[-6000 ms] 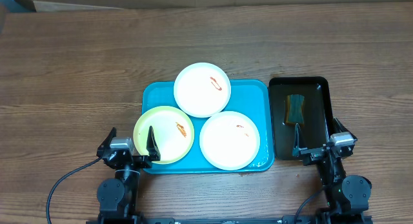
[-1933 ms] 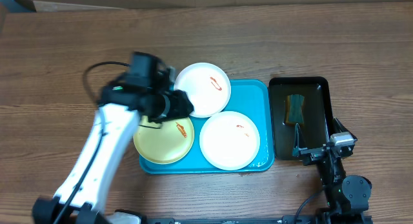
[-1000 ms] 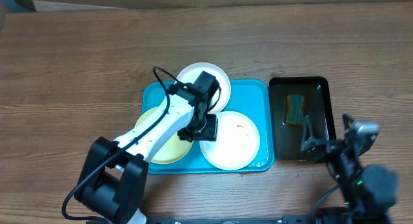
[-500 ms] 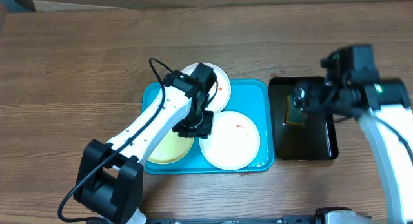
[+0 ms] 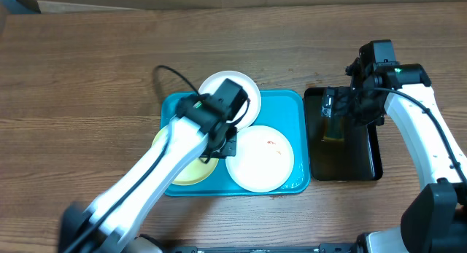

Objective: Clean dirty plates on tray and stack at the side
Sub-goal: 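Move the left gripper down and grasp the rim of the white plate, then lower the right gripper into the basin and grasp the sponge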

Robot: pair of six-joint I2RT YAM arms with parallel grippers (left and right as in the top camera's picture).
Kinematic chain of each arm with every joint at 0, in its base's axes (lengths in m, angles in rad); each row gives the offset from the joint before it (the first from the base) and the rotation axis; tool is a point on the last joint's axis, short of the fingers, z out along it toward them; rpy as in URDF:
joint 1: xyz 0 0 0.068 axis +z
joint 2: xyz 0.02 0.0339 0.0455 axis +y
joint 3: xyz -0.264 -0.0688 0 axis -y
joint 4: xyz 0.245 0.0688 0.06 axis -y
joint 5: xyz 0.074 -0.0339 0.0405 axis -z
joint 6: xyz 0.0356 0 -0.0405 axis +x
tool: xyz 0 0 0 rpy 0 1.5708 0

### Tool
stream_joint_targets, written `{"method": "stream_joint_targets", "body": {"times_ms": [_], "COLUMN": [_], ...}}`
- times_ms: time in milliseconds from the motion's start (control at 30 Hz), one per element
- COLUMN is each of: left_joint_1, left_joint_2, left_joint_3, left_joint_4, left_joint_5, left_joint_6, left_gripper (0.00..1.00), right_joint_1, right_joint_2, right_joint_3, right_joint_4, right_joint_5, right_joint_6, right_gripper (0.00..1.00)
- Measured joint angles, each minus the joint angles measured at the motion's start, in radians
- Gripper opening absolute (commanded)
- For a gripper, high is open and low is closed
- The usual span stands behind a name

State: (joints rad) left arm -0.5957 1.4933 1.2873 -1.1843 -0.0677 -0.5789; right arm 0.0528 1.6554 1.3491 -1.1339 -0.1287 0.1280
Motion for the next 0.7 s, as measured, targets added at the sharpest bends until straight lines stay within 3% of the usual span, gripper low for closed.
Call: {"method": "stream_joint_targets", "body": {"times_ms": [100, 167, 267, 400, 467, 700], "left_joint_1": [-0.027, -0.036, -0.038, -0.038, -0.038, -0.038], "left_joint_2": [-0.137, -0.178, -0.161, -0.095, -0.064, 0.025], "left_joint_3": [-0.035, -0.077, -0.167, -0.256, -0.267, -0.267], "left_joint_4": [0.021, 0.040, 0.097, 0.178, 0.206, 0.273], "left_joint_5": [-0.035, -0.046, -0.043, -0.009, 0.008, 0.038], "left_joint_6": [-0.061, -0.103, -0.153, -0.169, -0.180, -0.172], "left_gripper": [0.33, 0.32, 0.19, 0.29, 0.29, 0.55], "right_joint_1": [0.000, 0.000, 0.000, 0.000, 0.000, 0.000], "right_joint_2": [0.002, 0.002, 0.002, 0.002, 0.002, 0.004], "right_joint_3": [0.001, 0.002, 0.003, 0.002, -0.003, -0.071], "right_joint_4": [0.017, 0.026, 0.036, 0.076, 0.102, 0.201], "right_joint_5": [-0.010, -0.017, -0.023, 0.006, 0.028, 0.093], "right_joint_6": [0.000, 0.000, 0.008, 0.079, 0.105, 0.153], "right_gripper": [1.00, 0.98, 0.97, 0.96, 0.96, 0.96]}}
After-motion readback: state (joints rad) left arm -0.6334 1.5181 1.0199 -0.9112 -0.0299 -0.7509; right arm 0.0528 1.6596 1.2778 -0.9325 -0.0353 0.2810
